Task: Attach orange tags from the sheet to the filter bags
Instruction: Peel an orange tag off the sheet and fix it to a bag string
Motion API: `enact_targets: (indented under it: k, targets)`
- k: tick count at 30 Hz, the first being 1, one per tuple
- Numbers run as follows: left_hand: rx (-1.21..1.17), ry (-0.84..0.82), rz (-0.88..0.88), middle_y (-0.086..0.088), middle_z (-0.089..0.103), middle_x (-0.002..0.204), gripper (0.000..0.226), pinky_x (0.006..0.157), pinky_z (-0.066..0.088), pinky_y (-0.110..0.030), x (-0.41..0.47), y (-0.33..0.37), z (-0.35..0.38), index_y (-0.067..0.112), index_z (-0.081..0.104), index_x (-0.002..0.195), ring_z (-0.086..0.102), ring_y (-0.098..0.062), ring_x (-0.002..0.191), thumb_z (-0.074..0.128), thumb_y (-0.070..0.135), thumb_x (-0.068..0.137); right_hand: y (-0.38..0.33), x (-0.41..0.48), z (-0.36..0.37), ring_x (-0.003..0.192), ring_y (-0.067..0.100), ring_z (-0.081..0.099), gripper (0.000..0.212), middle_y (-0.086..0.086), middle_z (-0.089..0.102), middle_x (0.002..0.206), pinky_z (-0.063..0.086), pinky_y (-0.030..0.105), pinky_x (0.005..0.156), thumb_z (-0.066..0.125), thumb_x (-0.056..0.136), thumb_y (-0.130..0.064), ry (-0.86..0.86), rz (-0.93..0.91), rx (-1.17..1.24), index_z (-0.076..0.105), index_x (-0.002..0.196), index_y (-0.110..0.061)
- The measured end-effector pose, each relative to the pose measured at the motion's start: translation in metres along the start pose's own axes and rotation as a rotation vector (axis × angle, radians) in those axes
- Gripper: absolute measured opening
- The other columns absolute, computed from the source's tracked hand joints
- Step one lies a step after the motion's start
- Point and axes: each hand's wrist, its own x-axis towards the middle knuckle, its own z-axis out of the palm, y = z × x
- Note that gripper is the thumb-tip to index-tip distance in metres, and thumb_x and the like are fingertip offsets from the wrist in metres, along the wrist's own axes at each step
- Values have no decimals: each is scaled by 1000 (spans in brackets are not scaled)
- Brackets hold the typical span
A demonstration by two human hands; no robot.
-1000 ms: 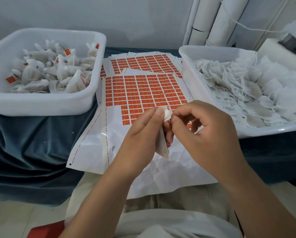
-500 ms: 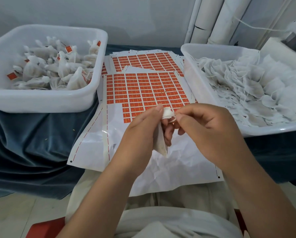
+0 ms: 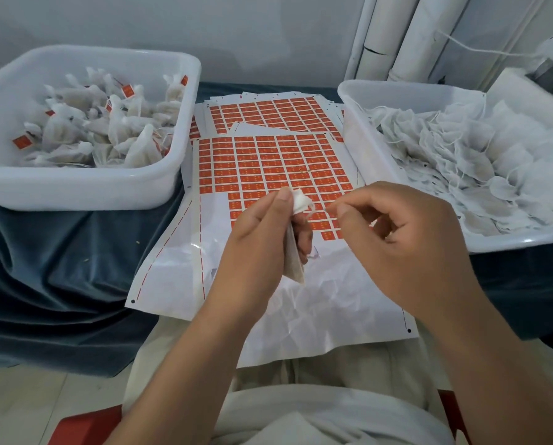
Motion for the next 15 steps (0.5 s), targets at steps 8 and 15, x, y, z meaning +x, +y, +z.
enact_targets:
  k: [8,15]
  targets:
    - [94,-35,108,4,63,66,50,63,50,-12,-2,-3,0,30,65,72,61,-5,61,38,38,113,0,0,6,83,8,67,12,-16,72,87,50,15,69,69,98,-37,-82,-89,-103,78,95,-29]
    - [-486,-292,-201,2,52,54,53,57,47,-23,1,-5,-5,14,64,72,50,-9,50,43,45,109,11,10,11,81,32,50,19,18,57,88,39,41,76,60,97,-23,-504,562,1064,70,81,-21]
